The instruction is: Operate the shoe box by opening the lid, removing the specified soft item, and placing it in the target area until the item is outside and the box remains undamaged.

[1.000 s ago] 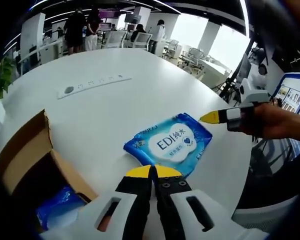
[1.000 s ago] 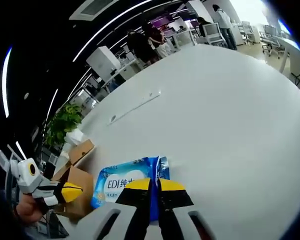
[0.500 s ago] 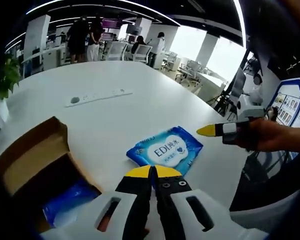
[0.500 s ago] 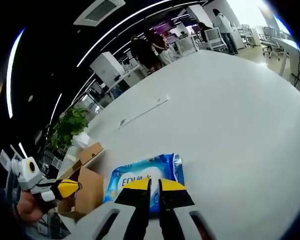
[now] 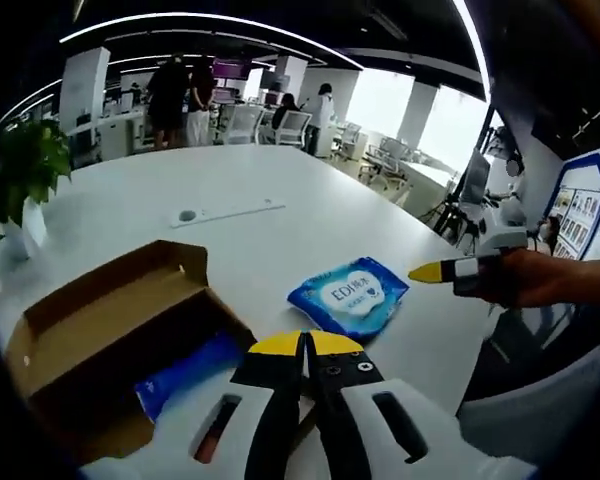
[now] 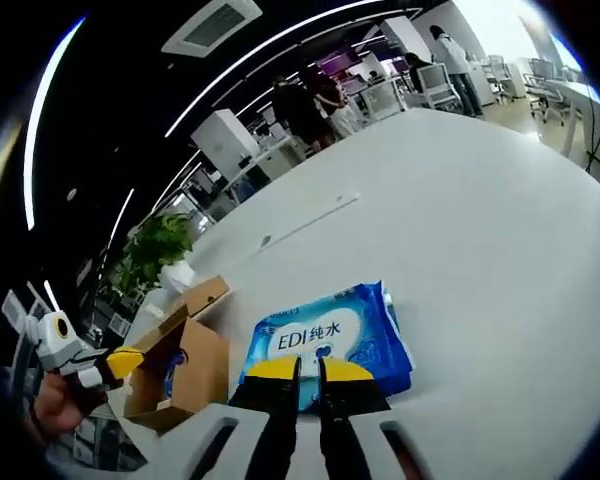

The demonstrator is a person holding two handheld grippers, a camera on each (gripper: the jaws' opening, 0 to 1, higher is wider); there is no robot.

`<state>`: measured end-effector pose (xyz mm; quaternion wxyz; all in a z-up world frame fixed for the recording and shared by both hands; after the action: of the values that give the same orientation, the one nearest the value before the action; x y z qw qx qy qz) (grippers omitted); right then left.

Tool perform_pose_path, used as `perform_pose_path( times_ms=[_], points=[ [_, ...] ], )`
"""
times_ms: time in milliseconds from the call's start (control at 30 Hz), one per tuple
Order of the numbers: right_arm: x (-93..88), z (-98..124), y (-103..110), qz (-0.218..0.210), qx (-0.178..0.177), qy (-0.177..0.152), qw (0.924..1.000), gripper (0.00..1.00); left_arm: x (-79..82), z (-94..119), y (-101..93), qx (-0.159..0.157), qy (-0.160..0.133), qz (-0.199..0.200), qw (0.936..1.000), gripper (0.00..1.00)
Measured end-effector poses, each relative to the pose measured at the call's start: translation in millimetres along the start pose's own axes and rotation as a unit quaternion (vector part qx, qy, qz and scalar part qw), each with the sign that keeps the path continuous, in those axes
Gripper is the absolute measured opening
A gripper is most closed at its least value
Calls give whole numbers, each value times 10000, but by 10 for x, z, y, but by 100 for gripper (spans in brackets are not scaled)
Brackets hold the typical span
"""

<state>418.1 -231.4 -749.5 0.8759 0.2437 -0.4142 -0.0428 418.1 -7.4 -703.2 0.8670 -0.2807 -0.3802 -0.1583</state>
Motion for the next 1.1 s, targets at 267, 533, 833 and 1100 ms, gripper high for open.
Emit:
perform_pose_path(
  times_ms=[267,533,833,1100],
  points=[
    [-49,-15,109,20,125,33,9999,2,-44,284,277,229,-114,95,9996,0],
    [-211,-4,308,67,278,100,9995,2,-115,616,382,440,-276,218,9984,0],
    [-335,43,608,-62,525,35,9986,3,-150,852,598,556,-442,428,9966,0],
    [-413,126,879,-40,613,-101,9981,3,-171,933,639,522,-462,436,9966,0]
  ],
)
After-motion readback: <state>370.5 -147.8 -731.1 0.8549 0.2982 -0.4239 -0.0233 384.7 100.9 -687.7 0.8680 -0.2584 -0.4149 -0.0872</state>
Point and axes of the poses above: the point that each gripper's makers call its tool centre point, and the gripper's own axes: z roughly backward along the fingers, y roughly to its left, x roughly out of its top, the point moved 1 cm from there along z, roughly backward along the fingers, and after that the axes turned 8 degrees about z, right-handed, at the moved point
